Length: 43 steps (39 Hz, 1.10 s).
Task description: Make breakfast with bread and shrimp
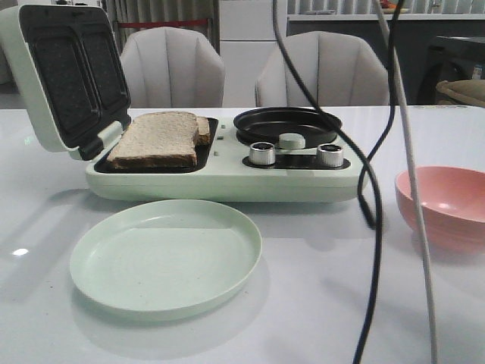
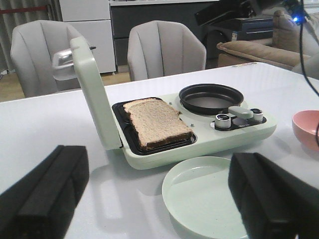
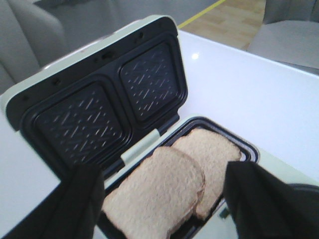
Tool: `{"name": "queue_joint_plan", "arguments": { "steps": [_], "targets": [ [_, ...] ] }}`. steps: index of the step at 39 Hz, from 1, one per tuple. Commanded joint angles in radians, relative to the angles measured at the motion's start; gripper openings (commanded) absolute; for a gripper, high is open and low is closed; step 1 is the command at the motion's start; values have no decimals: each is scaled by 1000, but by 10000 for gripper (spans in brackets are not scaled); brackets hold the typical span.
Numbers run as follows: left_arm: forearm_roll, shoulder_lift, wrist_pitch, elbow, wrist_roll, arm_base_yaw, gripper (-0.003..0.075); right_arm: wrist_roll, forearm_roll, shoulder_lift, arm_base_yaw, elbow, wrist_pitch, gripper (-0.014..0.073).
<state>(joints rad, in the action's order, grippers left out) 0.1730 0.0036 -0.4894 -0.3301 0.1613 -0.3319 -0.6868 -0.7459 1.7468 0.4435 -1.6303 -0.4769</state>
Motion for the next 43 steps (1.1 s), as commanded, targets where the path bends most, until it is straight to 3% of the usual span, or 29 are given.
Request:
{"name": "queue_joint_plan", "arguments": {
  "steps": [1,8,15,31,43],
  "targets": [
    [16,13,79,-24,-2,-9,625,173,201,-118,-12,-22,-74,596],
    [16,13,79,-24,-2,-9,625,475,624,-232,-25,-19,-217,595],
    [16,13,79,-24,-2,-9,625,647,847,-383,-25,56,-208,595],
    [16,13,79,-24,-2,-9,625,779,880,-792,-26,516,46,595],
    [16,13,79,-24,-2,-9,625,785,820,-1065,-26,897,295,595]
  ]
}}
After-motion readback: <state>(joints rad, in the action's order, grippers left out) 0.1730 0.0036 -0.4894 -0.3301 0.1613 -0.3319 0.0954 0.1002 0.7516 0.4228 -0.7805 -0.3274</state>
